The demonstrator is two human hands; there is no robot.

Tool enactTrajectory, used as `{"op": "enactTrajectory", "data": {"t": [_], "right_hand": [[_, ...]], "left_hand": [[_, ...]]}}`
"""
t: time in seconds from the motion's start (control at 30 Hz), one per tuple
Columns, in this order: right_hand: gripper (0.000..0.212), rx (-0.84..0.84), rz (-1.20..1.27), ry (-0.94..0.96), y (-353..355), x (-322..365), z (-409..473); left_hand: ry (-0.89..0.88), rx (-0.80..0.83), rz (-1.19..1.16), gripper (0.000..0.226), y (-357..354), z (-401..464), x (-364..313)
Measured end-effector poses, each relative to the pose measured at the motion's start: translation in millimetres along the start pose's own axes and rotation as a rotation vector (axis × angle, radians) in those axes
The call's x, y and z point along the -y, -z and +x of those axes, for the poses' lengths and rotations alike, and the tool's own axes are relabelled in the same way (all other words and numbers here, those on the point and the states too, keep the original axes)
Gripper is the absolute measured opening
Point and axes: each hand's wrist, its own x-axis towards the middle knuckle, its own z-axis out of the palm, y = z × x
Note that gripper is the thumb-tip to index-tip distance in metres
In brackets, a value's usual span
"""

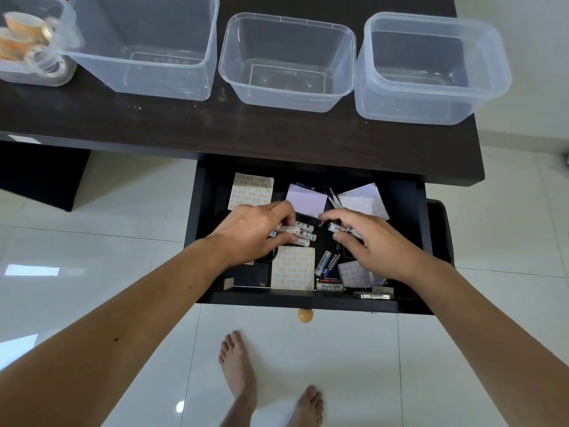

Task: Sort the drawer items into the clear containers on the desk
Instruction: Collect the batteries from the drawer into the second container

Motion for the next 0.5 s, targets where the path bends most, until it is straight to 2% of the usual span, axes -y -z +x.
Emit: {"op": "enactTrajectory", "data": {"t": [0.13,0.2,0.33,0.5], "right_hand": [[0.013,0.022,0.034,-0.065,-2.4,-2.8,2.6],[0.019,0.031,0.040,-0.083,-4.7,-3.9,3.4],[0.032,0.041,0.030,-0.090,-8.9,-5.0,4.9],[0.018,0.119,-0.117,-0.018,-14.0,-4.0,7.4]], "left_hand": [[-0.059,-0.015,-0.020,0.034,0.7,-1.4,-2.2],[-0.110,-0.028,-0.061,0.030,-0.6,-3.4,-1.7],[-0.060,0.037,-0.156,0.021,-4.1,-3.4,-1.9],[-0.034,0.095,-0.208,0.023,-5.7,-0.3,-0.2]]}}
